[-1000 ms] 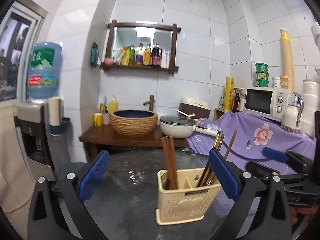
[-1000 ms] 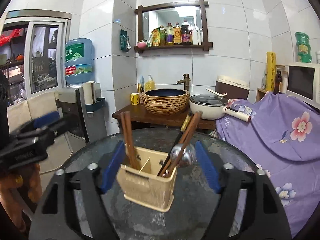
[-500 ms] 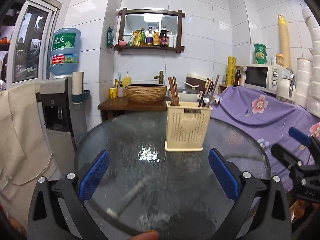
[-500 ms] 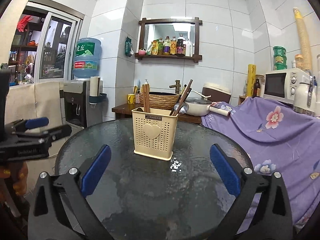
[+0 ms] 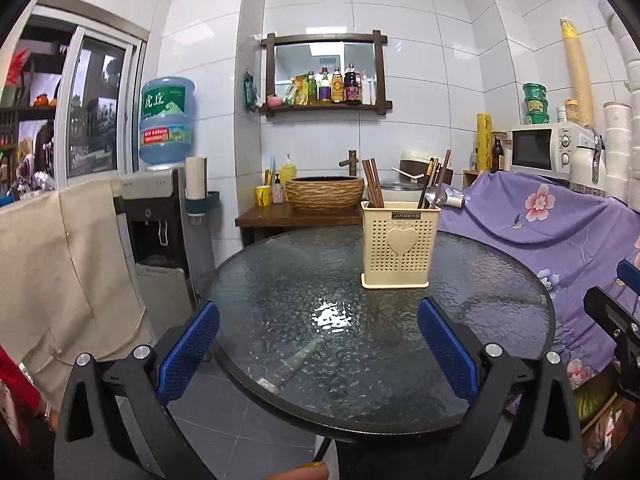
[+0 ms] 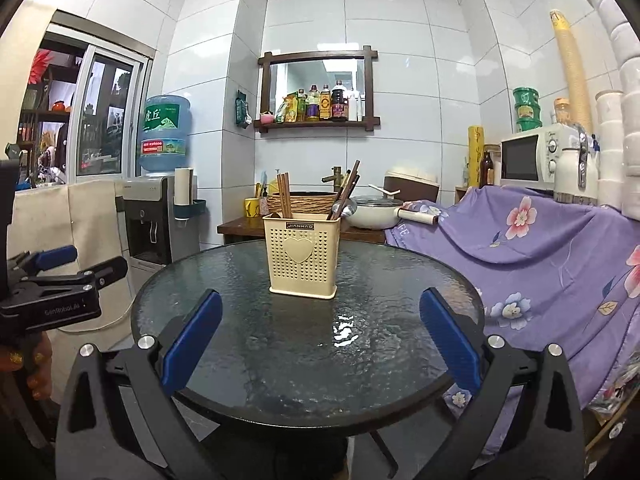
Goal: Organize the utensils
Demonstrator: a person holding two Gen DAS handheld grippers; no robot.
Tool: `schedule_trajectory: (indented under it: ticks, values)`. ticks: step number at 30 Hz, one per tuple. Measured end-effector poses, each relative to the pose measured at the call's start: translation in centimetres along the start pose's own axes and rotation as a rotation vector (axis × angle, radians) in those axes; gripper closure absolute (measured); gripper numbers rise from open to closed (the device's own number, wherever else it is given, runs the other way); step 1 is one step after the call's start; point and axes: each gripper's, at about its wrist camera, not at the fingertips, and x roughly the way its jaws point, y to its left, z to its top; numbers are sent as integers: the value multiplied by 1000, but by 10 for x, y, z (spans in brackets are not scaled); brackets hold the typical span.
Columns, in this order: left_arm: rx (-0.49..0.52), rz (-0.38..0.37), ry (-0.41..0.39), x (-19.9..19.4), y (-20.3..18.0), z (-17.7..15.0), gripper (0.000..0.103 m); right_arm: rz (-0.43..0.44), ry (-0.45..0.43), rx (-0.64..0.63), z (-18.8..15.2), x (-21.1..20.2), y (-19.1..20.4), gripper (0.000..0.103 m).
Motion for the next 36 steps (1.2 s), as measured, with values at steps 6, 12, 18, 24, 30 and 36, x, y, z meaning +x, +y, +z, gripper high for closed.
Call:
schedule_trajectory:
  ticks: [6, 12, 18, 24, 30, 36]
  values:
    - [-2, -8, -33, -6, -3, 2, 6, 15, 3, 26, 2, 0, -3, 6]
    - [-4, -21, -28, -5, -4, 2, 6, 13, 16, 16, 2, 4, -2, 6]
    - [-6, -27, -12, -2, -7, 1, 6, 17, 21, 18, 4, 6, -2, 6]
    - [-12, -28, -13, -2, -6, 1, 6, 20, 19, 23, 6, 8, -1, 6]
    - [-16, -43, 4, 0, -4, 1, 6, 25, 25, 18, 6, 10, -1, 6]
    - [-17, -52, 8, 1, -3, 1, 6, 23, 26, 28, 6, 11, -1, 6]
